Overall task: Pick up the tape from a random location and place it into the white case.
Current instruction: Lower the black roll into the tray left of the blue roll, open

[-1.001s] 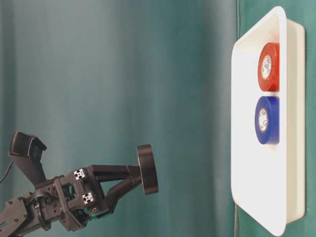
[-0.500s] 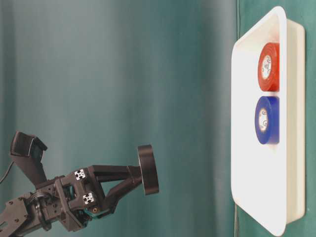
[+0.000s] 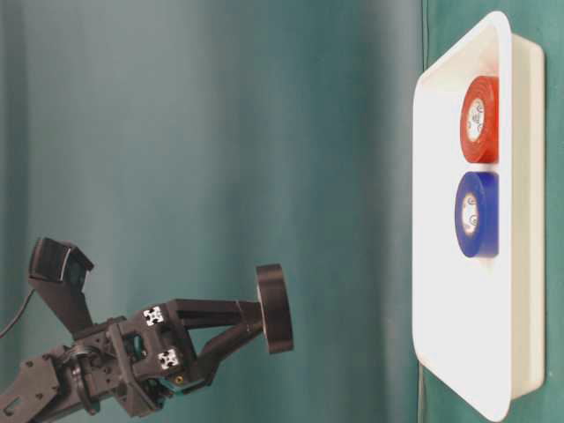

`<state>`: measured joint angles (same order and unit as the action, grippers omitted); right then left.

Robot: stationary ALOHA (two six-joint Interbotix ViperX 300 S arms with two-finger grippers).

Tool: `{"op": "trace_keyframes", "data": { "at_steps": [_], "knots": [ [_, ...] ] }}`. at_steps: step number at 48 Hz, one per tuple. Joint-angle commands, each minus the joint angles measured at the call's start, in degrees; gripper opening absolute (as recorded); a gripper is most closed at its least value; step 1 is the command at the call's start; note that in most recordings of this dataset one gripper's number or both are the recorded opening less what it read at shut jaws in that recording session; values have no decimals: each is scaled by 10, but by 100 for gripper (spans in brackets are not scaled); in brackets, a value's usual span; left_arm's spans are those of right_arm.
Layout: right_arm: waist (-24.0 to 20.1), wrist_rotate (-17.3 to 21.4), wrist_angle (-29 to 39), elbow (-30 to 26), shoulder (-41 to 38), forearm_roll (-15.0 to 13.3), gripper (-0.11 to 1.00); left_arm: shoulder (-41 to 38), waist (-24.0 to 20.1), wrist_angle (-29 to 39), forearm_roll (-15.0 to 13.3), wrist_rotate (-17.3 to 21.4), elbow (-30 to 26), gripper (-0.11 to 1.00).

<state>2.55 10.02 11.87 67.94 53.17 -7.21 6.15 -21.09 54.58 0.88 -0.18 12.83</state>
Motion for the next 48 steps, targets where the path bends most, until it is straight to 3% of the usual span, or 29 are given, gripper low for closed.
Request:
{"op": "trace_keyframes", "data": {
  "at_steps": [1,30,48],
  "knots": [
    [-1,-1,-3,-15,-4,-1,84,18,-3,-12,1,-1,0,17],
    [4,-1,-3,-15,-10,-2,84,-31,-33,-148,1,0,98,17],
    [4,0,-3,-14,-11,-3,84,-104,-54,-209,2,2,115,17]
  ]
}}
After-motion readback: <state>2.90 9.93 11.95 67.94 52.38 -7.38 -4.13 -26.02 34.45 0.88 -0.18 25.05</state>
